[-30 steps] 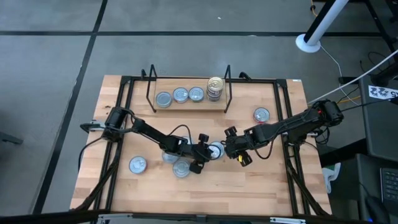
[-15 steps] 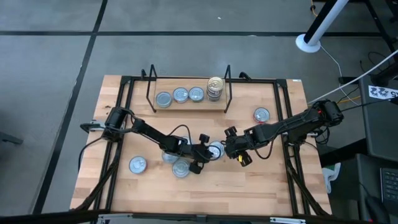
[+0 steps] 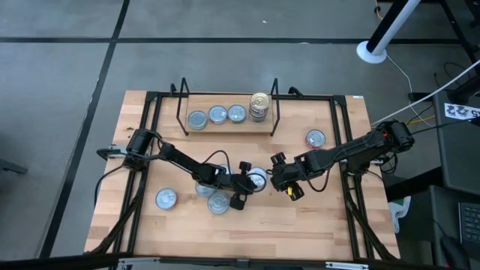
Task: Stack canned seafood by type on shelf
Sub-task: Stack the green tuna can on top of the green tuna can on the shelf
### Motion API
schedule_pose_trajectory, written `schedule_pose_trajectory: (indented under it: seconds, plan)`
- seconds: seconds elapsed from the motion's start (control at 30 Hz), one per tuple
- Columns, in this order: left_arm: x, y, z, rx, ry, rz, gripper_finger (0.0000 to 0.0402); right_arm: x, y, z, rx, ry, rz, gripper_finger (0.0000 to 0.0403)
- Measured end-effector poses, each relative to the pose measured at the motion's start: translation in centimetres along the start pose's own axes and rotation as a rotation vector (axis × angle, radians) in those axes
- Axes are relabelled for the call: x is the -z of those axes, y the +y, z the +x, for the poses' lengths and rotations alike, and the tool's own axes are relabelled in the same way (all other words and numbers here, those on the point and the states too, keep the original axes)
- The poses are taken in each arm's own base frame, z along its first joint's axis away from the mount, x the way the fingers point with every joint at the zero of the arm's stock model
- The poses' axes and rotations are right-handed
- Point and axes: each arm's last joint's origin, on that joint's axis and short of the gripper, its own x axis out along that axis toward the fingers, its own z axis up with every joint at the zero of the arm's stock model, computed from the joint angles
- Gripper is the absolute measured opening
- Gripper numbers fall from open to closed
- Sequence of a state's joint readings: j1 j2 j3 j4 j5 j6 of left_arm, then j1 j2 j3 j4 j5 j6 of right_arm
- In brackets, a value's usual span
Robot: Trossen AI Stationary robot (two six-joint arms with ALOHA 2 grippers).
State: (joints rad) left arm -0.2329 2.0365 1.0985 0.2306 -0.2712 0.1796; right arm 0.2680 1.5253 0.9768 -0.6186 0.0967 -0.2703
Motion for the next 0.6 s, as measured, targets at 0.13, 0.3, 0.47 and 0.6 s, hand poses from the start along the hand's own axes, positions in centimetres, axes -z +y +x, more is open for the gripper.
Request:
schedule_pose_trajectory:
  seconds: [0.13, 0.3, 0.47, 0.6]
  plan:
    - [-0.1, 0.2, 0.0, -0.027, -0.01, -0.056, 0.0001, 0.0, 0.0, 0.0, 0.0, 0.0, 0.0, 0.0259]
    - [-0.1, 1.2, 0.1, -0.05, -0.024, -0.131, 0.0, 0.0, 0.0, 0.0, 0.005, 0.002, -0.027, 0.0259]
    - [-0.3, 2.7, 0.1, -0.081, -0.039, -0.233, 0.0, 0.0, -0.2, 0.0, 0.075, 0.017, -0.03, 0.0259]
    - [-0.1, 3.5, 0.2, -0.096, -0.043, -0.287, 0.0, -0.1, -0.5, 0.0, 0.165, 0.02, -0.025, 0.0259]
